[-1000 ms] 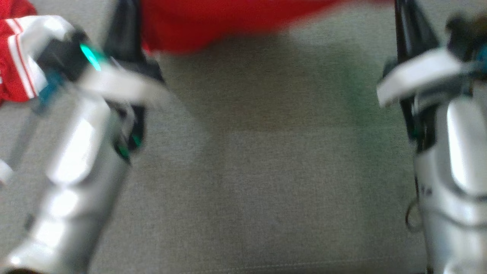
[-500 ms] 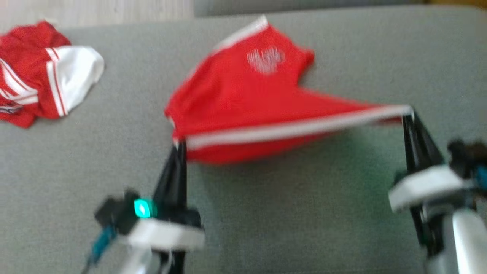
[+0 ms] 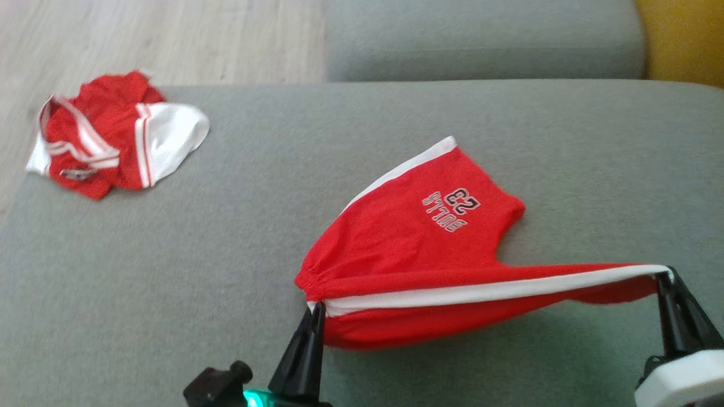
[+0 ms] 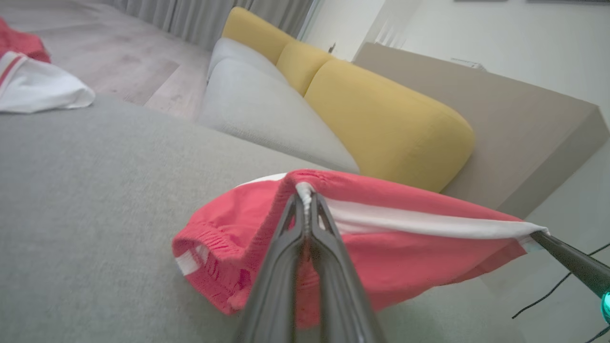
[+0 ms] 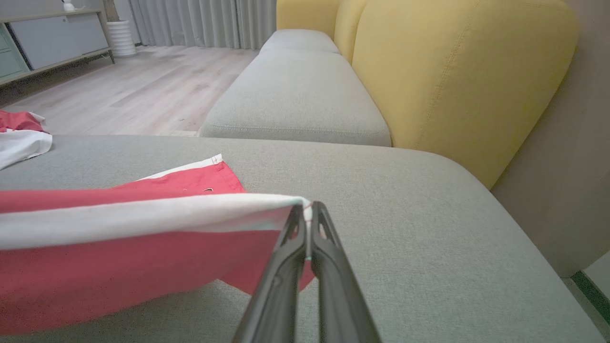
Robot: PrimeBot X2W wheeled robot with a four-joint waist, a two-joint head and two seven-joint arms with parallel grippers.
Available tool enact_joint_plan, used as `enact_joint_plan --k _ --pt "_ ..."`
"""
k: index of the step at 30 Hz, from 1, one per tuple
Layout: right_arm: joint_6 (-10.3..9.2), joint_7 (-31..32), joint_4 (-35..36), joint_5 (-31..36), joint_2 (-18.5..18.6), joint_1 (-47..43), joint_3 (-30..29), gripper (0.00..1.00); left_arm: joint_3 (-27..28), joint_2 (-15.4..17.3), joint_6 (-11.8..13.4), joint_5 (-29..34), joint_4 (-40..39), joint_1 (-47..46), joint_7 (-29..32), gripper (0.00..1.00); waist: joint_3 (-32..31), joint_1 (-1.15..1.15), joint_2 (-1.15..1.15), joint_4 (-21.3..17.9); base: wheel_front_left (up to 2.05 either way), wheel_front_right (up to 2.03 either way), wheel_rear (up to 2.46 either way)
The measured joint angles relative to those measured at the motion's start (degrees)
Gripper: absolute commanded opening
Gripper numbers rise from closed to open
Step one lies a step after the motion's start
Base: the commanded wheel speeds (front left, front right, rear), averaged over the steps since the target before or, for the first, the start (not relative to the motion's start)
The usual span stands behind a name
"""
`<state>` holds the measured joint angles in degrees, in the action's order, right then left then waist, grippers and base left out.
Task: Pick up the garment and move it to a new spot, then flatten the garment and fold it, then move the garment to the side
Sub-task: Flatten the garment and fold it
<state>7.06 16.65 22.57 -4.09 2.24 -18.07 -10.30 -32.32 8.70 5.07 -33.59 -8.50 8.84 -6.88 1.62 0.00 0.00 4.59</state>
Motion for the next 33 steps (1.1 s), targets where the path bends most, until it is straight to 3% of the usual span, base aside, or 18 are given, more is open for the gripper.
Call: enact_joint_plan --k 4,9,19,31,32,33 --pt "0.0 3.1 -1.5 0.2 0.8 2.6 0.4 0.0 -1.2 -0.9 0.0 -2.2 2.5 -0.4 2.2 0.0 2.5 0.0 0.0 2.0 0.0 0.0 0.0" --pt "0.0 6.5 -7.5 0.0 6.3 13.7 1.9 0.0 -1.5 -3.3 -0.3 -4.3 8.2 -5.4 3.0 0.0 6.6 0.01 0.0 4.8 0.0 0.0 0.0" --pt "0.01 12.5 -27.4 -3.9 20.1 38.9 16.1 0.0 -1.1 -5.7 1.5 -11.8 20.4 -21.0 3.1 0.0 14.0 0.03 0.0 10.2 0.0 0.0 0.0" --pt "0.01 13.2 -44.5 -10.4 26.0 57.2 29.8 0.0 -8.5 -6.0 5.2 -21.7 27.5 -31.6 -0.6 0.0 18.8 0.01 0.0 14.1 0.0 0.0 0.0" --pt "0.01 12.1 -46.5 -11.1 26.2 59.0 31.9 0.06 -9.2 -6.0 5.7 -22.9 28.4 -32.6 -1.4 0.0 19.2 0.01 0.0 14.4 0.0 0.0 0.0" --pt "0.01 11.7 -47.7 -11.5 26.2 59.9 32.7 0.62 -9.8 -6.0 6.2 -23.2 28.9 -33.1 -1.6 0.0 19.3 0.01 0.0 14.4 0.0 0.0 0.0"
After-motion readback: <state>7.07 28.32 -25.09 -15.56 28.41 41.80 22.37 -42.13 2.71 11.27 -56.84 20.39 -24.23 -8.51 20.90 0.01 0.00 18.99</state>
